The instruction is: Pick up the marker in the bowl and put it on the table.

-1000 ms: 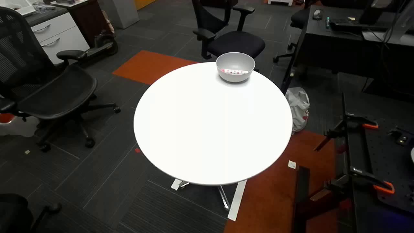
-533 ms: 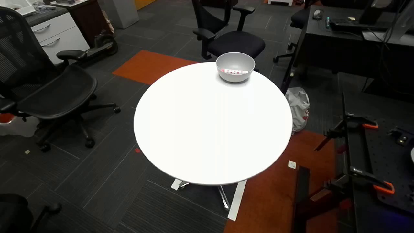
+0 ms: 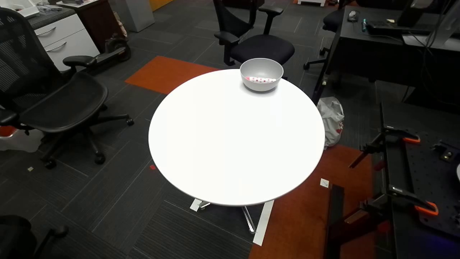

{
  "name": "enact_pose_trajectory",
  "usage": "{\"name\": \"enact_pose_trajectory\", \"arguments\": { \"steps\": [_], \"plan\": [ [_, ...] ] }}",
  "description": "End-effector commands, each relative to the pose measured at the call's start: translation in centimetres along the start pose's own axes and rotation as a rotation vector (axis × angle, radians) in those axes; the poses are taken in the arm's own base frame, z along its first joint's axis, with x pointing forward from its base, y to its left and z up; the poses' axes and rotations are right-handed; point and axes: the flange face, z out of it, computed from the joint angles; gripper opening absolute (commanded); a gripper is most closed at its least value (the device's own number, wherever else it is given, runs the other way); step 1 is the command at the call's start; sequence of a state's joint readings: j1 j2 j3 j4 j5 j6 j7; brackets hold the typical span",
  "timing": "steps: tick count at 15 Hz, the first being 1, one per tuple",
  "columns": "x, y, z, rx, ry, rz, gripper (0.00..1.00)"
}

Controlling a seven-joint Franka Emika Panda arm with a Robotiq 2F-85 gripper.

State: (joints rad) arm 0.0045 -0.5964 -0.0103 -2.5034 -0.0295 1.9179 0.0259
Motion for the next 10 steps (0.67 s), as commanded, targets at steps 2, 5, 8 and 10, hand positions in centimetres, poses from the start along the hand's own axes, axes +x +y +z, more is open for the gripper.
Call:
{"name": "enact_pose_trajectory", "arguments": {
  "steps": [2,5,8,10],
  "plan": [
    [3.1,3.4,-0.1,-0.046,0.011,0.001,1.0],
    [5.5,7.0,0.5,-0.053,0.002,-0.086,1.0],
    [8.2,10.8,1.9,-0.01,-0.005,-0.241,1.0],
    [9.9,12.6,3.1,0.006,0.002,-0.329,1.0]
  ]
}}
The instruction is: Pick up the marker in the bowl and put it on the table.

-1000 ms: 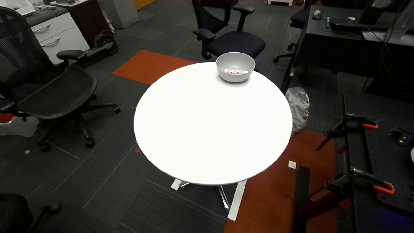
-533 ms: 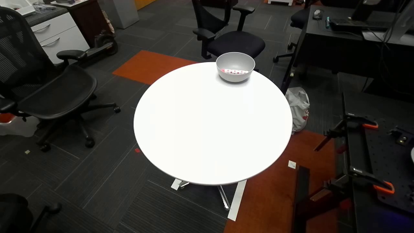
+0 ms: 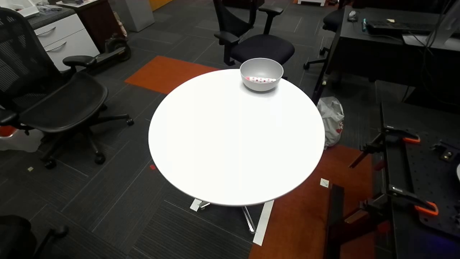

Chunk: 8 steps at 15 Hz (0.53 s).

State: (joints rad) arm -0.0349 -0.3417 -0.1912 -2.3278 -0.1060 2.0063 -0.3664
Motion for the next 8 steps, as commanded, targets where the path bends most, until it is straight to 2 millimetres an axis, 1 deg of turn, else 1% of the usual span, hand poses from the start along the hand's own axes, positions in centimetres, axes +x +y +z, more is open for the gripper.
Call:
{"name": "enact_pose_trajectory", "arguments": {
  "steps": [1,3,4,8],
  "plan": [
    [3.5,3.6,2.0,0.016,0.03,-0.15,1.0],
    [5.3,4.6,3.5,0.012,0.072,-0.198,1.0],
    [6.2,4.8,4.3,0.013,0.101,-0.2,1.0],
    [9.2,5.4,7.6,-0.005,0.194,-0.137,1.0]
  ]
}}
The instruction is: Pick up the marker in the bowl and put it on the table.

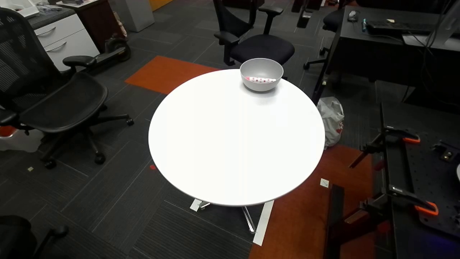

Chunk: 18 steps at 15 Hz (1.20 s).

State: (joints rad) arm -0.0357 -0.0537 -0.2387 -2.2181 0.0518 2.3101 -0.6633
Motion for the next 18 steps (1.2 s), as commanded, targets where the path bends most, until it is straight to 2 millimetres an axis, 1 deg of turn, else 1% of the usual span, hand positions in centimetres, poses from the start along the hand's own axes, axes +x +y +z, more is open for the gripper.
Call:
{"name": "enact_pose_trajectory", "arguments": {
  "steps": [1,2,3,4,10,11,16,18],
  "plan": [
    [1.9,1.3,2.7,-0.018,0.046,0.033,1.0],
    [0.9,0.4,1.8,-0.013,0.023,0.014,1.0],
    [1.1,0.4,2.6,-0.012,0.016,0.014,1.0],
    [1.1,0.4,3.0,-0.009,0.01,0.014,1.0],
    [1.0,0.5,2.6,-0.013,0.017,0.015,1.0],
    [1.1,0.8,2.8,0.0,0.051,-0.006,1.0],
    [1.1,3.0,5.5,-0.097,0.017,-0.041,1.0],
    [0.9,3.8,6.8,-0.106,0.011,-0.033,1.0]
  ]
}}
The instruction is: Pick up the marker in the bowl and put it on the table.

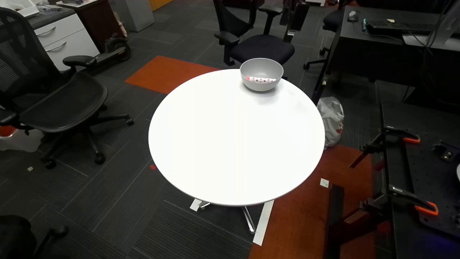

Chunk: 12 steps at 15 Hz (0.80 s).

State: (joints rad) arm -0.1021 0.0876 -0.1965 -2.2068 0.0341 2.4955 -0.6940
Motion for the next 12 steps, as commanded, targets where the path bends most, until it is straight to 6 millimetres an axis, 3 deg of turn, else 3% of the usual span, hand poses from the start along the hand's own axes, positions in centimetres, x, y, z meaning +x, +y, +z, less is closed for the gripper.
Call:
{"name": "enact_pose_trajectory", "arguments": {
  "steps": [1,6,12],
  "plan": [
    [0.0,1.5,2.4,-0.029,-0.013,-0.011,1.0],
    [-0.1,3.0,6.7,-0.019,-0.071,-0.01,1.0],
    [0.7,5.0,9.8,-0.032,-0.043,-0.01,1.0]
  ]
}}
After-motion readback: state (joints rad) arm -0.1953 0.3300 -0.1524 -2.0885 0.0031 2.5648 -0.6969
